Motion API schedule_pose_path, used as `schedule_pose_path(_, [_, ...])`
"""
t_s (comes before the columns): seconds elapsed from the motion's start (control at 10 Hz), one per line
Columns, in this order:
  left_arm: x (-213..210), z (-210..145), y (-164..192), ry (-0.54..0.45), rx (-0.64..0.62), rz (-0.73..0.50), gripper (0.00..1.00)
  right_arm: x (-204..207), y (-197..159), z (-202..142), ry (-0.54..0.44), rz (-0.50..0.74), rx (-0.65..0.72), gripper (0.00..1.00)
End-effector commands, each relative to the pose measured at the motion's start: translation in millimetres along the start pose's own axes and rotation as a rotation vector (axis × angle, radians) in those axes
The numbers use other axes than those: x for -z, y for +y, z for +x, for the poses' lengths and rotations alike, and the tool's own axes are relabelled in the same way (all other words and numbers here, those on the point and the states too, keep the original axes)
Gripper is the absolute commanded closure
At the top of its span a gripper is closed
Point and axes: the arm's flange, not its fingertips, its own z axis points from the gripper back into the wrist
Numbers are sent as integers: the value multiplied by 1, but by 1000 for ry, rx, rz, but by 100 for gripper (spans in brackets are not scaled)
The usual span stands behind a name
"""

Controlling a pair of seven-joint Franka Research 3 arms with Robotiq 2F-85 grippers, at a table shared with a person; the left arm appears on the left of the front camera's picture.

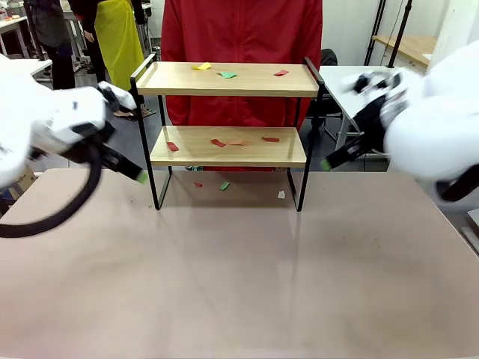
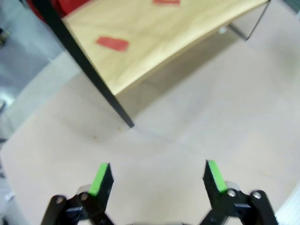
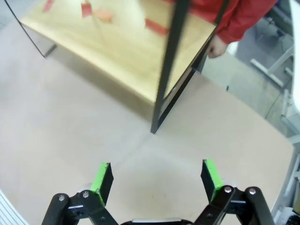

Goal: Clean the shelf.
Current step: Pick up the Duster handed by the human.

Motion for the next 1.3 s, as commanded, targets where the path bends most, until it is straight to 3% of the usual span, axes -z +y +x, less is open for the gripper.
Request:
schedule_pose_path(0.0, [-40, -7, 50, -39, 33, -135, 0, -42, -55, -16, -72, 111, -24, 0])
schedule_pose_path(0.3, [-77, -32, 134, -215, 181, -371, 0, -73, -153, -46, -211, 352, -64, 0])
schedule_pose_path(0.6, [-72, -66, 177, -331, 229, -371, 0, -59, -228, -84, -307, 370, -69, 0])
schedule_pose_path(0.7, [-65, -73, 179, -348, 234, -328, 0, -50, -241, -91, -329, 365, -87, 0])
schedule_pose_path(0.8, [-90, -67, 167, -318, 212, -360, 0, -82, -208, -93, -284, 332, -59, 0])
schedule_pose_path(1.2, [-82, -71, 167, -308, 196, -360, 0, -75, -217, -93, -281, 338, -47, 0])
